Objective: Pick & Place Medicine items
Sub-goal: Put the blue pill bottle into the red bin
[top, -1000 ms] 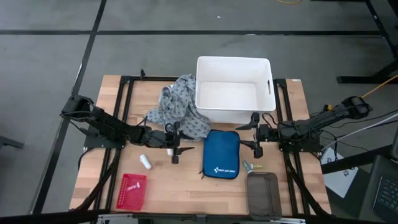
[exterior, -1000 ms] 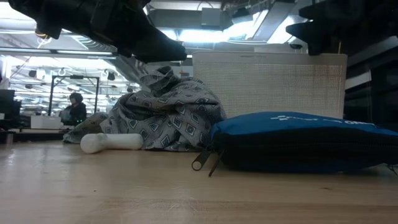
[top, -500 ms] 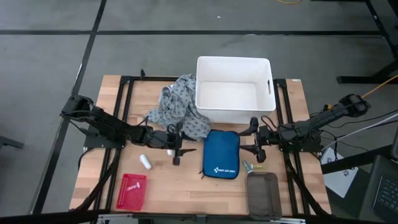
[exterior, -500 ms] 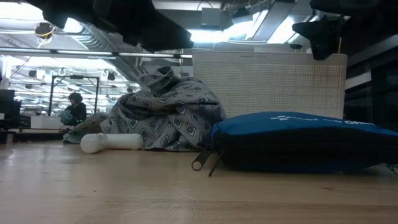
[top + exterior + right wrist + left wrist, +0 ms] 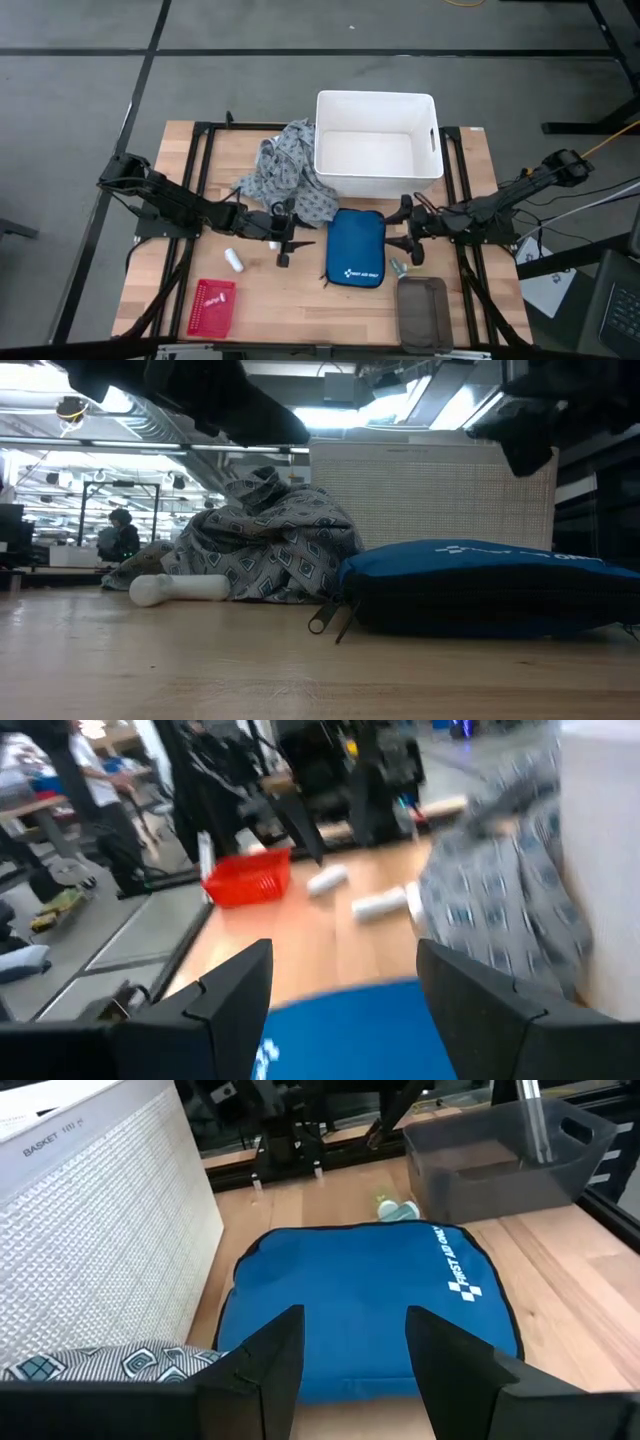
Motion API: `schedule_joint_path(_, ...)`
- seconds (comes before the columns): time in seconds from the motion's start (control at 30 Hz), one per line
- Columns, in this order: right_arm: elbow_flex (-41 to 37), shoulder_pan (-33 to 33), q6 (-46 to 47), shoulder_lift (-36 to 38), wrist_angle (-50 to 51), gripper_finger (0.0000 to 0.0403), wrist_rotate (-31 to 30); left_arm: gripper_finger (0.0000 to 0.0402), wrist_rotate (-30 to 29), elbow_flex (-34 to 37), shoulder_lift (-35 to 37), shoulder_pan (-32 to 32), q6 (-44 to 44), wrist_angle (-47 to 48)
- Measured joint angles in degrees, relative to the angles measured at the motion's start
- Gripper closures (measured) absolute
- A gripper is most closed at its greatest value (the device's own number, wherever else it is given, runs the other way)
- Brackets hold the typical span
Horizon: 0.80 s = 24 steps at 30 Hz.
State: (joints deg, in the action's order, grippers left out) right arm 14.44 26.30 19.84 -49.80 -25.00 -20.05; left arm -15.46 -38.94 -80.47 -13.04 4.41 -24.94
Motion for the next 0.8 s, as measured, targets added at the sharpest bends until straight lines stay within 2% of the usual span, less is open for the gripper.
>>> schedule_joint_path(0.1,3.3,0.0,5.43,-0.05,11.97,0.0154,-1.48,0.0229,0.0,0.0,0.0,0.0,-0.12,0.93)
schedule_joint_path(0.27,14.31,0.04,11.39,-1.98,31.79,0.0154,-1.56,0.0229,0.04,0.0,0.0,0.0,-0.16,1.69)
schedule_joint_path(0.37,21.15,0.05,14.66,-4.67,41.1,0.0154,-0.07,0.0229,0.56,0.0,0.0,0.0,-0.4,1.76)
schedule_joint_path(0.53,29.71,-0.06,25.4,-11.52,59.54,0.0154,0.44,0.0229,2.25,-0.02,0.0,0.0,-0.33,3.56)
schedule_joint_path(0.63,32.32,-0.49,29.98,-16.05,64.83,0.0154,3.43,0.0229,2.23,-0.02,0.0,0.02,-0.16,5.2)
schedule_joint_path(0.8,33.88,-1.28,36.32,-23.6,64.85,0.0154,9.57,0.0229,2.31,-0.02,0.0,0.02,1.9,7.51)
